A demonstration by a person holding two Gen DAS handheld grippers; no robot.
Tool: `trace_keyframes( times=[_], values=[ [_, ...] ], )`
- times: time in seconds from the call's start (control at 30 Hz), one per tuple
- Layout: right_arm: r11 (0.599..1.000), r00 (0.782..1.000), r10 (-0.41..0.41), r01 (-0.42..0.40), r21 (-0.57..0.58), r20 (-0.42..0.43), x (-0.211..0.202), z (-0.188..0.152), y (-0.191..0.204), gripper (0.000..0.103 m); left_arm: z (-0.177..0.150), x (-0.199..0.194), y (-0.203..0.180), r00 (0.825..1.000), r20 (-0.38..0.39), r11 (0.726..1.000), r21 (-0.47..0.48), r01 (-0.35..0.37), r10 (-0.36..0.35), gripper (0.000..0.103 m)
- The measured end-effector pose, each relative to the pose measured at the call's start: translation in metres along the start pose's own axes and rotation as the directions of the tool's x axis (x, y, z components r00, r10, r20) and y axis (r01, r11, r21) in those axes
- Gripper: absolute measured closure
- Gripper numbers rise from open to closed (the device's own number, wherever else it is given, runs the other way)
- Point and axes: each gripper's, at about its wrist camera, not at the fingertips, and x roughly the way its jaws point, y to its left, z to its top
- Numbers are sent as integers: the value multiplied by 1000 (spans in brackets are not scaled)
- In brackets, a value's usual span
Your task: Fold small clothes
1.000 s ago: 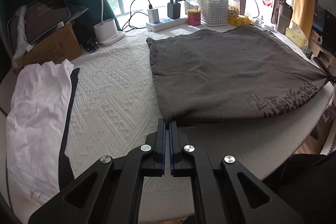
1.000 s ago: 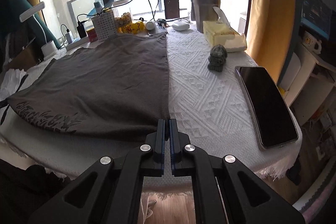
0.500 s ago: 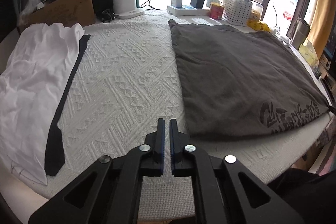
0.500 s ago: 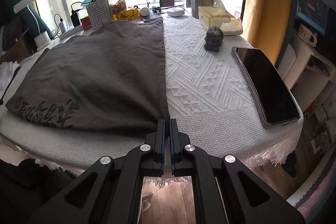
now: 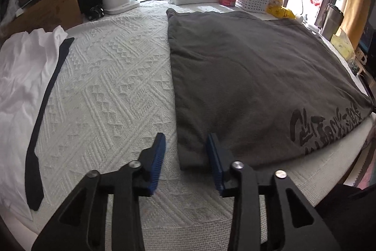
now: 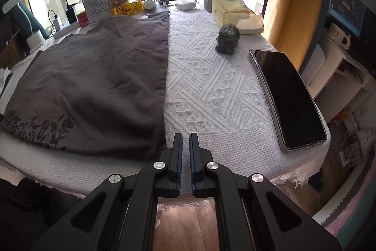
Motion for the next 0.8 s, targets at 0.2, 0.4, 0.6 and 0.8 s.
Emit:
trace_keyframes(
  times=[0.2, 0.4, 0.6, 0.8],
  values=[
    [999, 999, 35, -35, 7, 24, 0, 10, -2, 98, -5, -4, -16, 998, 20, 995, 73, -68, 66, 100],
    [997, 997, 77, -76, -28, 30, 6, 25, 15, 98, -8, -10, -7, 998, 20, 998, 19, -67, 67, 100],
    [993, 991, 120, -121, 15, 63, 4, 37, 15, 94, -6, -17, -9, 998, 20, 998, 7, -59, 59, 100],
    [993, 992, 107, -109, 32, 70, 5, 37, 13, 77, -2, -21, -7, 999, 9, 999, 15, -50, 50, 100]
  ],
)
